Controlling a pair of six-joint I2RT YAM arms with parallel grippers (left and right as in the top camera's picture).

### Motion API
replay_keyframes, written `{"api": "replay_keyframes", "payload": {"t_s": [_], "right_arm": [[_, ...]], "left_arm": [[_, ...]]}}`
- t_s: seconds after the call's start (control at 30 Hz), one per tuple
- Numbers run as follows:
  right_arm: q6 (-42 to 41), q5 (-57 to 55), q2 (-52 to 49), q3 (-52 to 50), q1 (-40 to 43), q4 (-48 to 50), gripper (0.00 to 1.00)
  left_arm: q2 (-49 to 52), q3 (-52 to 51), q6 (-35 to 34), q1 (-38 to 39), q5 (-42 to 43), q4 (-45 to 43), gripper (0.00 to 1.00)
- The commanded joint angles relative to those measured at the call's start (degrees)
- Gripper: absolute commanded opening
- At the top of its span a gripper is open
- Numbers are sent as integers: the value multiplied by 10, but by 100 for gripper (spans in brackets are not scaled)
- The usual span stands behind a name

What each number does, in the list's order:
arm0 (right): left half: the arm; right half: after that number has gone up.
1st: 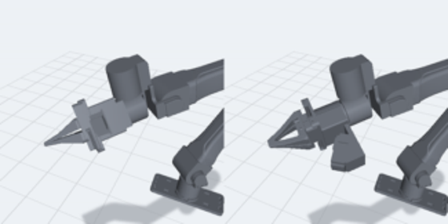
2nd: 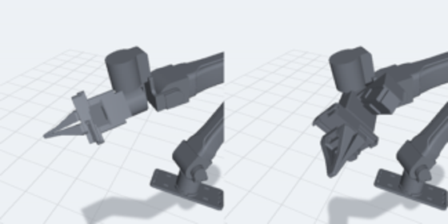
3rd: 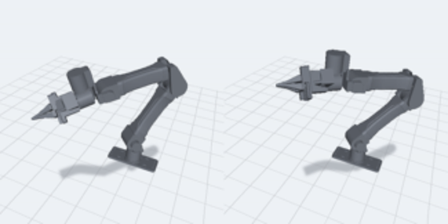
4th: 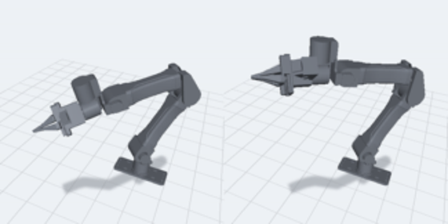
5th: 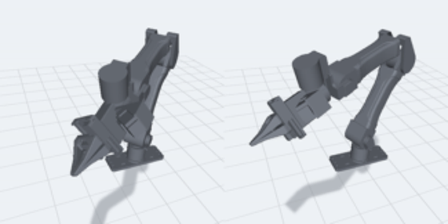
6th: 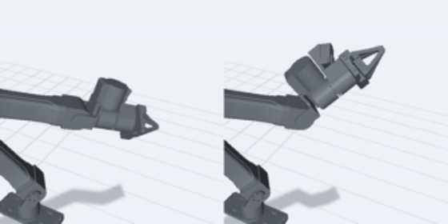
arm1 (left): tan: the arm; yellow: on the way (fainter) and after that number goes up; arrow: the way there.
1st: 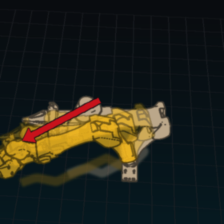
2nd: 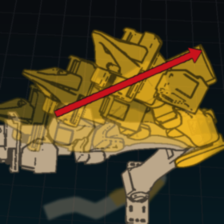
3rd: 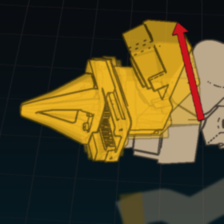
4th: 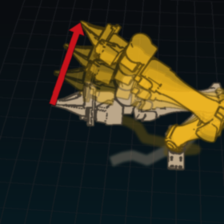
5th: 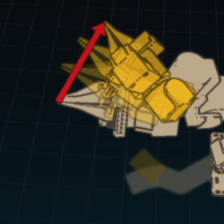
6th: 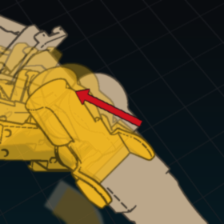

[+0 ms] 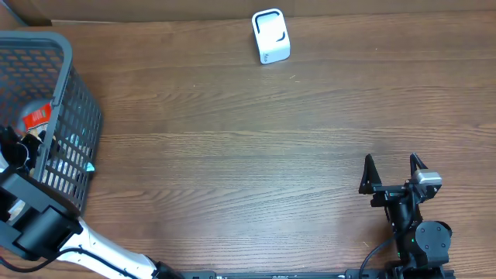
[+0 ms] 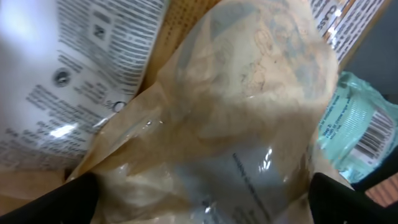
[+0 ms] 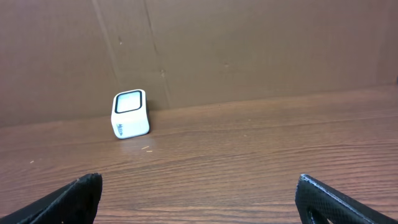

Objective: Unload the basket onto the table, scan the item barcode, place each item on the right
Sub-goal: 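Reach the left gripper into the grey basket and grasp the clear bag, then carry the clear bag to the scanner, then set it on the table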

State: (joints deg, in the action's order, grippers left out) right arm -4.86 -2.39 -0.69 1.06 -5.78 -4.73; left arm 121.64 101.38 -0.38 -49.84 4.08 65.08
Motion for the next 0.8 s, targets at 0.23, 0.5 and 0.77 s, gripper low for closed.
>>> {"api": "replay_keyframes", "payload": {"t_s": [0.23, 0.5, 0.77], "right_arm": [[2, -5, 5, -6, -4, 3, 100], [2, -5, 5, -6, -4, 3, 100], [2, -5, 5, -6, -4, 3, 100]], "left_arm": [[43, -19, 9, 3, 0, 10, 32], [42, 27, -9, 3, 0, 54, 6], [42, 216, -53, 3, 6, 175, 4]]}}
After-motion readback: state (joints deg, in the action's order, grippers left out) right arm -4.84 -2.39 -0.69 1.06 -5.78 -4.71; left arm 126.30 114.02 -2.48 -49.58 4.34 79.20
